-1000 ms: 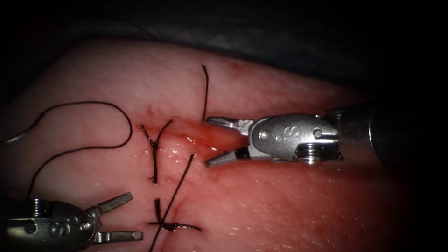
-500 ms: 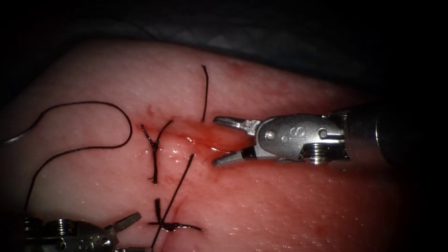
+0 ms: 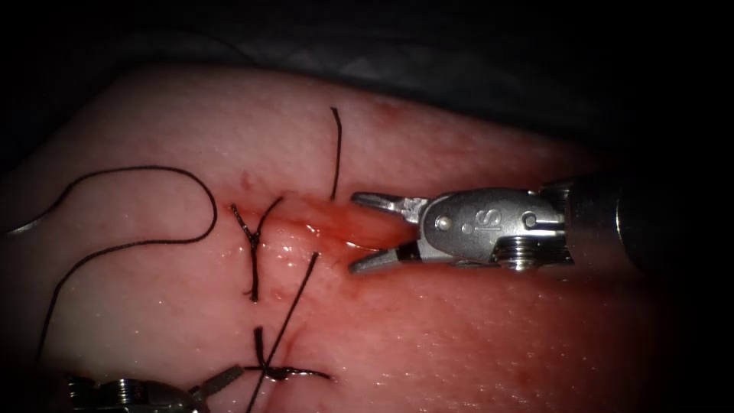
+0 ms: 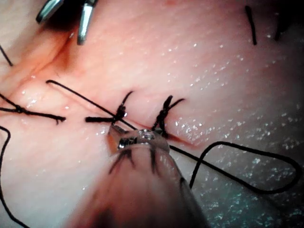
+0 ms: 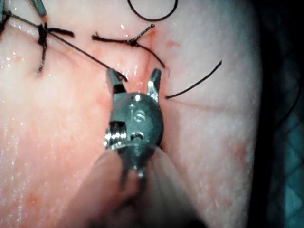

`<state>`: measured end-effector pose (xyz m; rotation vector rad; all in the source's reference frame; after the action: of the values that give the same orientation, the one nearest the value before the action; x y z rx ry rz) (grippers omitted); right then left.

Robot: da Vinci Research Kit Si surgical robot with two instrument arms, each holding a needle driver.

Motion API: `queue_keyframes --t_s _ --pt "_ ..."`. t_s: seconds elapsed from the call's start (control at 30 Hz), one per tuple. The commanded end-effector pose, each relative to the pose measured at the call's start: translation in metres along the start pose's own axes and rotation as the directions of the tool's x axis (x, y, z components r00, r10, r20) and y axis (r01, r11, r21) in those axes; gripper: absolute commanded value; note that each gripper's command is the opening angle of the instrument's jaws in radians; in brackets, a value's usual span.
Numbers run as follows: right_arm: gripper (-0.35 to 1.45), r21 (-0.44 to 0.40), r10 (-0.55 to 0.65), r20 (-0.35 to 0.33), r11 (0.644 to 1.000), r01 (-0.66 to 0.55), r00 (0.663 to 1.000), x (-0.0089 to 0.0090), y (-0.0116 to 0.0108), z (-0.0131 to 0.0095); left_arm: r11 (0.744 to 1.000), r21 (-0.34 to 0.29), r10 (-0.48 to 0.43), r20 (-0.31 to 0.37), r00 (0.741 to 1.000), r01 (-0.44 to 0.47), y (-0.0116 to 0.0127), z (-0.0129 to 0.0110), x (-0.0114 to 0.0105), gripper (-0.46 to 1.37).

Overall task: Wound Closure
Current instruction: Pick up a length of suture using the left hand

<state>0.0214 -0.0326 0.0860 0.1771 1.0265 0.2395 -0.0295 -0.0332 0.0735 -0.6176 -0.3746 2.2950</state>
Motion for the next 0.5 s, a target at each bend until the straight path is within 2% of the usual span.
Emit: queue_keyframes --t_s 0.03,0.3,0.5 --pt "1.09 0.002 0.0 0.0 1.0 0.0 1.0 0.0 0.0 0.0 1.0 -0.003 -0.004 0.012 1.0 0.004 -0.0002 0.0002 -0.0001 0.46" --pt "1.06 0.0 0.0 0.0 1.0 0.0 1.0 0.0001 -0.0001 0.0002 0.998 -0.04 -0.042 0.031 0.999 0.043 -0.0011 0.0009 -0.0006 -0.25" --pt "1.07 -0.003 0.0 0.001 1.0 0.0 1.0 0.0001 -0.0003 0.0004 0.988 -0.092 -0.127 0.016 0.992 0.128 -0.0026 0.0014 0.0 -0.35"
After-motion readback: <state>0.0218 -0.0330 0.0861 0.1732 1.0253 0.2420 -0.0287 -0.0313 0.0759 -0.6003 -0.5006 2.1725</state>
